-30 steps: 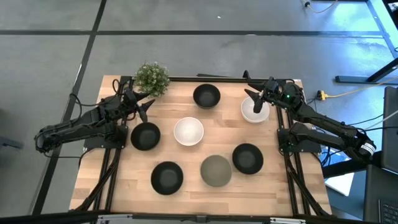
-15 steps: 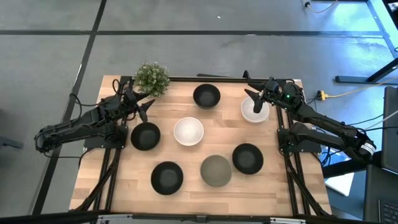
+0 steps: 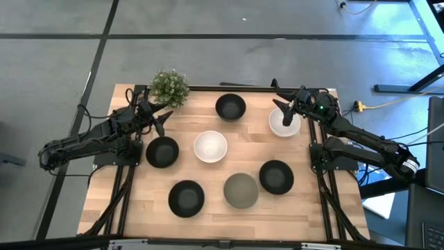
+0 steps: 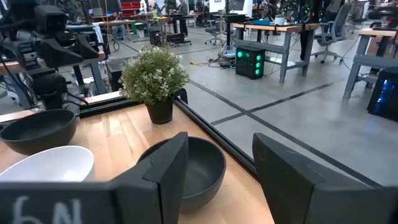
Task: Nest bowls inside each other
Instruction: Stack the right white bowl on the white bowl
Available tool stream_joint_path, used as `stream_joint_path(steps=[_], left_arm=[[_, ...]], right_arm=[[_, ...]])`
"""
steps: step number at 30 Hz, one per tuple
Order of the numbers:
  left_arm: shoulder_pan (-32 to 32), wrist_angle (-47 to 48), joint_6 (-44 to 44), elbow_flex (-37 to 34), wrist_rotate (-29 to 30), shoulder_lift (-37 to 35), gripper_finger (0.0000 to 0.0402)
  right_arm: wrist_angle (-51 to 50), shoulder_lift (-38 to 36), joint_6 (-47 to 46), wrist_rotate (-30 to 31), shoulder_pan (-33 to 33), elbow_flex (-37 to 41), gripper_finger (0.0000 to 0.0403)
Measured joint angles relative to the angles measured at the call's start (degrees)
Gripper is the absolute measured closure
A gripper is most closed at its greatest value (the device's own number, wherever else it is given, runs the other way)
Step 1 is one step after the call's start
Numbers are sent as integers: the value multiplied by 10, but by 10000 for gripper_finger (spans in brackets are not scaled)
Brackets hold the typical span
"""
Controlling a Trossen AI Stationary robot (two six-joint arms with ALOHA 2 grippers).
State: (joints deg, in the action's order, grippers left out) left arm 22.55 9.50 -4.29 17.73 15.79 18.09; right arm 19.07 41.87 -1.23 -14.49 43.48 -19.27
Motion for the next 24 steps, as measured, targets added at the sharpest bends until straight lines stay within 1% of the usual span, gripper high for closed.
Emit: stream_joint_path(steps=[3, 6, 11, 16, 19, 22, 24], left_arm=[[0, 0, 0, 0, 0, 0, 208], [0, 0, 0, 0, 0, 0, 208], [0, 0, 0, 0, 0, 0, 208], [0, 0, 0, 0, 0, 0, 208], [0, 0, 0, 0, 0, 0, 207], [0, 0, 0, 0, 0, 0, 207], [0, 0, 0, 0, 0, 0, 207]], right_arm=[[-1, 0, 0, 4, 0, 0, 219], [-1, 0, 2, 4, 0, 0, 204], [-1, 0, -1, 4, 0, 0, 147], [-4, -2, -48, -7, 0, 0, 100], [-13, -13, -60, -13, 0, 0, 88], [-25, -26, -46, -17, -1, 0, 86], [-82, -33, -36, -17, 0, -18, 85]])
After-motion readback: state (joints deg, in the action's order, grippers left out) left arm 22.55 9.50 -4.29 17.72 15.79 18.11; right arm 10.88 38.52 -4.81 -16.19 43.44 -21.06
